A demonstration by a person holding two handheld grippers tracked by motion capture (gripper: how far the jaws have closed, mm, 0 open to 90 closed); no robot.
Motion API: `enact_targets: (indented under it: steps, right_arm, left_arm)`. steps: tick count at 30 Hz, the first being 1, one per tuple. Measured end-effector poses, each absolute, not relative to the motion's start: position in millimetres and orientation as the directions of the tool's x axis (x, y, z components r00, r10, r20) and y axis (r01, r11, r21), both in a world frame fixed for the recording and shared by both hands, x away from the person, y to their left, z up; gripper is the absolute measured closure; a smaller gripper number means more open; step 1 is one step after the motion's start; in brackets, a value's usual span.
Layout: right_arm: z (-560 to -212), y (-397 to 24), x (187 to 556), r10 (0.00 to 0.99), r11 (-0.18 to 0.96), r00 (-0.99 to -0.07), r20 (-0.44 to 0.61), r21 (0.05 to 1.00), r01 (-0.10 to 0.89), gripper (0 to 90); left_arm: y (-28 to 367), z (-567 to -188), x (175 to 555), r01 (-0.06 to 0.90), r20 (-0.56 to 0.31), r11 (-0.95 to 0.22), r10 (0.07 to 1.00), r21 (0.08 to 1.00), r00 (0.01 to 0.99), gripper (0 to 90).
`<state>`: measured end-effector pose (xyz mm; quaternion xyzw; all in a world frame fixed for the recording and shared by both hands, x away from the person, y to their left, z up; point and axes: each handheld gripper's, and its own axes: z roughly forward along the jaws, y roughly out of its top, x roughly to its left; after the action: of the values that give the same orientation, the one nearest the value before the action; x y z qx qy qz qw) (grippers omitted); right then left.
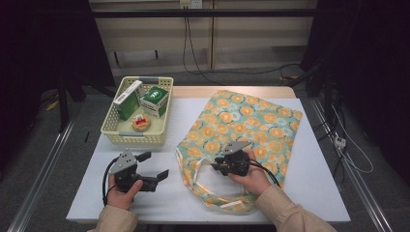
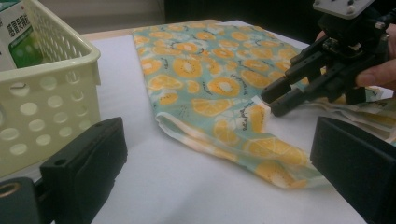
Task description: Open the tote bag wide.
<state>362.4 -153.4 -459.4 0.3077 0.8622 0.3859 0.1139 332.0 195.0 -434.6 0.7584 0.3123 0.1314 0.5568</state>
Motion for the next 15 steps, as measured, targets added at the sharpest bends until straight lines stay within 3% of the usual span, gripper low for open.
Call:
enact_targets:
  steps: [2,15]
  right_arm:
    - [-459,-153,367,0.620,0.512,-0.783,0.050,0.731,0.452,89.9]
    - [-461,-138,410,0.680,0.426,-0.724,0.118,0.739,0.521,89.1]
  left_arm:
    - [195,-435,332,0.328,-0.149,-0.184,0.621,0.927,0.769,3.6]
    - [198,-432,331,0.318,-0.144,-0.180,0.620,0.931,0.771,3.6]
